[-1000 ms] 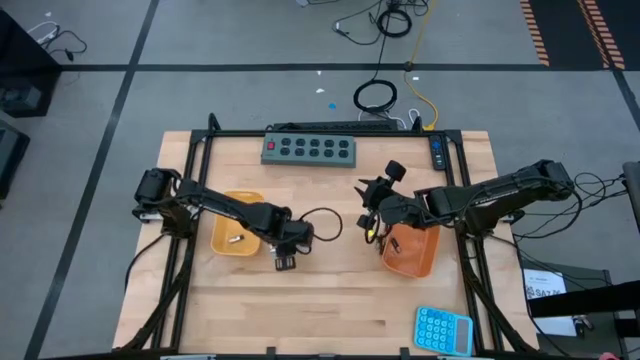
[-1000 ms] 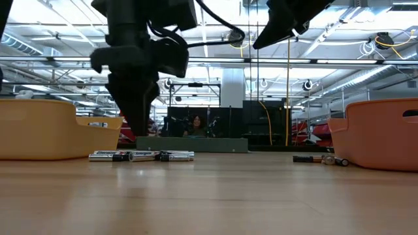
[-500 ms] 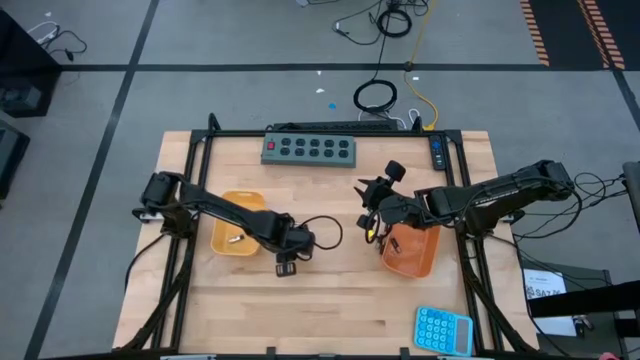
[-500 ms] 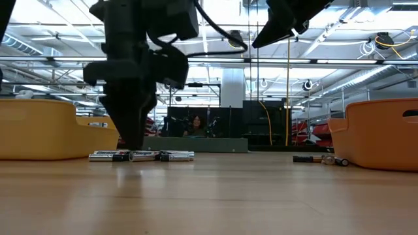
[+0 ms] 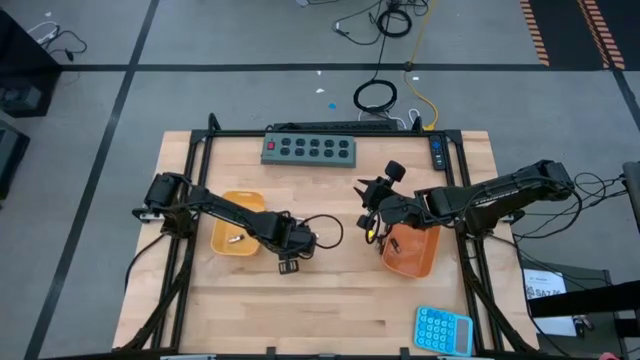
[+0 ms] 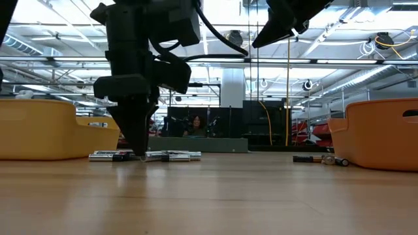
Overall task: Sort batteries
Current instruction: Put the silver battery into the yellow bin
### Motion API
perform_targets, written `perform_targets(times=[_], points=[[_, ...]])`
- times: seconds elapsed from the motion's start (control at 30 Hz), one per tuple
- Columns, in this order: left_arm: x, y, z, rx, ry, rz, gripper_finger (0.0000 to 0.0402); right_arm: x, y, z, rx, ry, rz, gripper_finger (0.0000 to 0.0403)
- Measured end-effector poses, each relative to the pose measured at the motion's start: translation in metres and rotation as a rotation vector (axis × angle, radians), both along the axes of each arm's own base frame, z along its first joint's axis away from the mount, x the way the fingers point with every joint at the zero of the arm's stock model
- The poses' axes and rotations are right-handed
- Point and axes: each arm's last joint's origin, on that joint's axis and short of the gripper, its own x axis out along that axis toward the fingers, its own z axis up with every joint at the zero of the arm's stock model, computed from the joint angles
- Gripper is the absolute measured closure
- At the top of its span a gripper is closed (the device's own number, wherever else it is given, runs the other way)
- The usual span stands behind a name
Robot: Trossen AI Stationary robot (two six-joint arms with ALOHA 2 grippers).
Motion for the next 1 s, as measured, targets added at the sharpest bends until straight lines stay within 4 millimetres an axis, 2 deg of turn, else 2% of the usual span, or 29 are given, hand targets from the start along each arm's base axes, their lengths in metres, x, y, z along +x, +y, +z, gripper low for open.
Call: perform_targets(times=[0.2, 0.3, 0.4, 0.5, 0.77, 0.9, 1.0], points=[[-0.001, -0.002, 0.002, -0.042, 0.024, 0.013, 0.0259, 0.0, 0.0, 0.0, 0.0, 0.0, 0.0, 0.0312], [0.001, -0.003, 0.016, -0.018, 0.038, -0.051, 0.0259, 0.0, 0.0, 0.0, 0.0, 0.0, 0.001, 0.0312], [0.008, 0.001, 0.035, 0.091, 0.008, -0.122, 0.0259, 0.002, 0.0, -0.002, 0.016, 0.005, 0.021, 0.0312], [0.016, 0.014, 0.04, 0.143, -0.028, -0.177, 0.0259, 0.007, -0.001, -0.006, 0.023, 0.015, 0.031, 0.0312], [0.028, 0.067, 0.034, 0.195, -0.06, -0.186, 0.0259, 0.011, -0.002, -0.012, 0.007, 0.045, 0.032, 0.0312], [0.028, 0.093, 0.033, 0.118, -0.072, -0.18, 0.0259, 0.01, -0.002, -0.011, 0.004, 0.048, 0.032, 0.0312], [0.028, 0.105, 0.032, 0.043, -0.08, -0.195, 0.0259, 0.01, -0.002, -0.012, 0.004, 0.055, 0.033, 0.0312]])
